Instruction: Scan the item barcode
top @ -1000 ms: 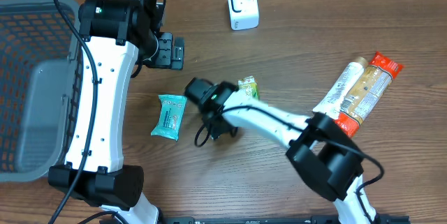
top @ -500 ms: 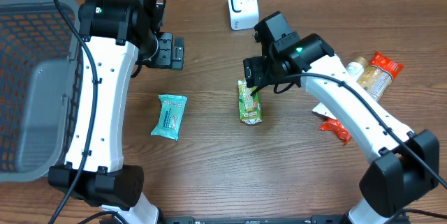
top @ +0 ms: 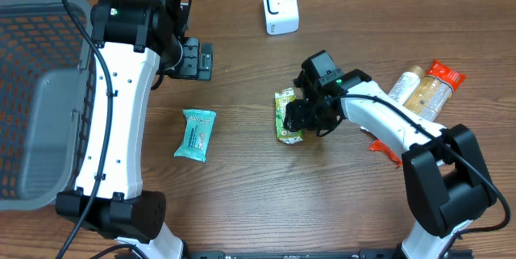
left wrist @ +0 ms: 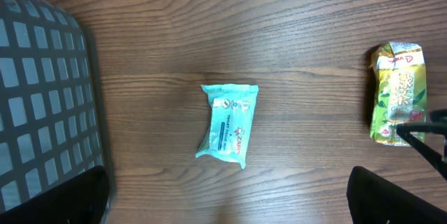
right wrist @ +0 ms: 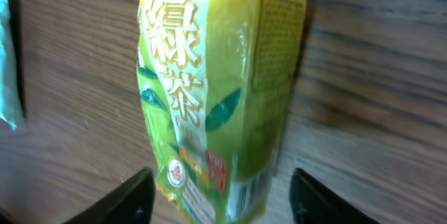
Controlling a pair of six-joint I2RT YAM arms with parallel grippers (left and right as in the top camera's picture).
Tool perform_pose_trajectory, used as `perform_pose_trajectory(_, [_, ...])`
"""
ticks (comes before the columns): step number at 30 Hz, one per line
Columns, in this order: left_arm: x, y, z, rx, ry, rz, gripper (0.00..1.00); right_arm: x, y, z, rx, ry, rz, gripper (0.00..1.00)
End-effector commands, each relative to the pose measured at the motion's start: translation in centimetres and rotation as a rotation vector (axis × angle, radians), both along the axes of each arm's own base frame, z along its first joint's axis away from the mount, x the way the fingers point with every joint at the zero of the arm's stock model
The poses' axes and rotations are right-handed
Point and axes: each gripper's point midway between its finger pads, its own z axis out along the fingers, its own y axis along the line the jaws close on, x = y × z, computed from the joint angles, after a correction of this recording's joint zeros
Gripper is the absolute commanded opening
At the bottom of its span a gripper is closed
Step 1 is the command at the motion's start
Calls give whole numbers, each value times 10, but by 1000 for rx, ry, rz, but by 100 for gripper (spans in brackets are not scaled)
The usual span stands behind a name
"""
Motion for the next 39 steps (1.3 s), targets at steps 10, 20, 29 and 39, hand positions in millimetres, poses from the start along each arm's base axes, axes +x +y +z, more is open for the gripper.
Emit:
perform_pose_trajectory(10, [2,1,-2,3,6,-9,100,-7,6,-24,52,7,5,9])
perform_pose_trajectory(20, [2,1,-2,3,6,-9,100,24,-34,48,-183,-206,-76,4])
perform_pose_trajectory(29, [2,1,-2,3,6,-9,100,4,-73,37,-702,-278,-134,4])
perform_pose_trajectory(39, [2,1,-2,3,6,-9,100,-31,-18,4,-775,-311,91,41])
